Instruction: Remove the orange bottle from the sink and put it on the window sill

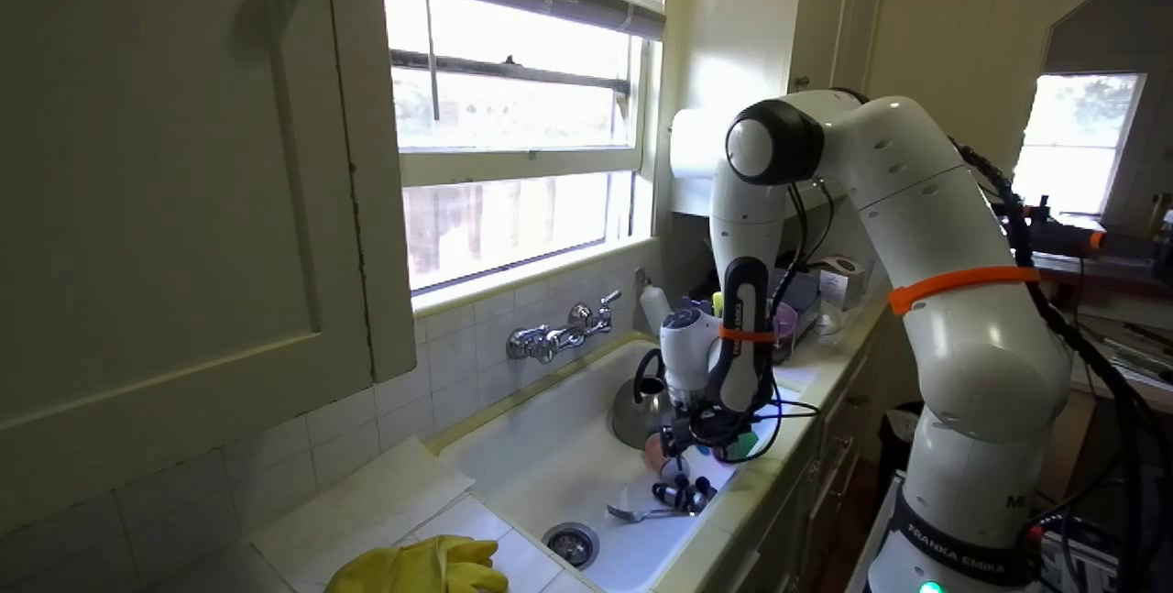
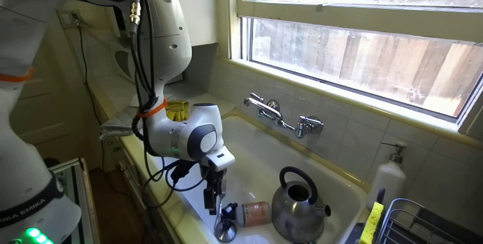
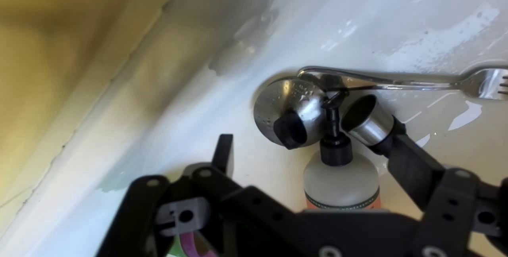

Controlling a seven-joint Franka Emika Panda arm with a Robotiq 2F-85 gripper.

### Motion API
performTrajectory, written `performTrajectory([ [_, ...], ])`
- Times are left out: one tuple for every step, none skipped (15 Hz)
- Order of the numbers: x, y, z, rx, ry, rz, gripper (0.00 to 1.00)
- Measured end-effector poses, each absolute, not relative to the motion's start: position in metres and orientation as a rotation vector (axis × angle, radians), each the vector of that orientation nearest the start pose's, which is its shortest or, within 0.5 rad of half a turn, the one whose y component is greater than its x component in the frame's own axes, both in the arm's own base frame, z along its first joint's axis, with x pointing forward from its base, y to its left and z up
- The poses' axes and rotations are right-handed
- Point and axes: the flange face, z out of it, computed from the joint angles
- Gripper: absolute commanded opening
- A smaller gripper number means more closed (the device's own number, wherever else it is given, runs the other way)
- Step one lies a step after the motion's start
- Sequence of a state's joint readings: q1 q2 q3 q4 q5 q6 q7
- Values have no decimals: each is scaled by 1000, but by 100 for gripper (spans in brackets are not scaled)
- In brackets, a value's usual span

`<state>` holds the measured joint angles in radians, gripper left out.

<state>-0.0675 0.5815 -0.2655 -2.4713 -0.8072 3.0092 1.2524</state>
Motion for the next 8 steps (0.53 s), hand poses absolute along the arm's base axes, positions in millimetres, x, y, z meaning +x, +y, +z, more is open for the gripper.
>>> performTrajectory([
  [411,-108,65,-3152,1223,-55,100],
  [412,-109,65,-3152,1223,-58,100],
  [413,-109,65,-3152,1223,-60,100],
  [413,-109,65,-3151,1223,-61,100],
  [413,-109,65,-3151,1223,-62,100],
  [413,-109,65,-3151,1223,-62,100],
  [414,-109,66,-3160,1217,-67,100],
  [415,-111,68,-3168,1226,-90,100],
])
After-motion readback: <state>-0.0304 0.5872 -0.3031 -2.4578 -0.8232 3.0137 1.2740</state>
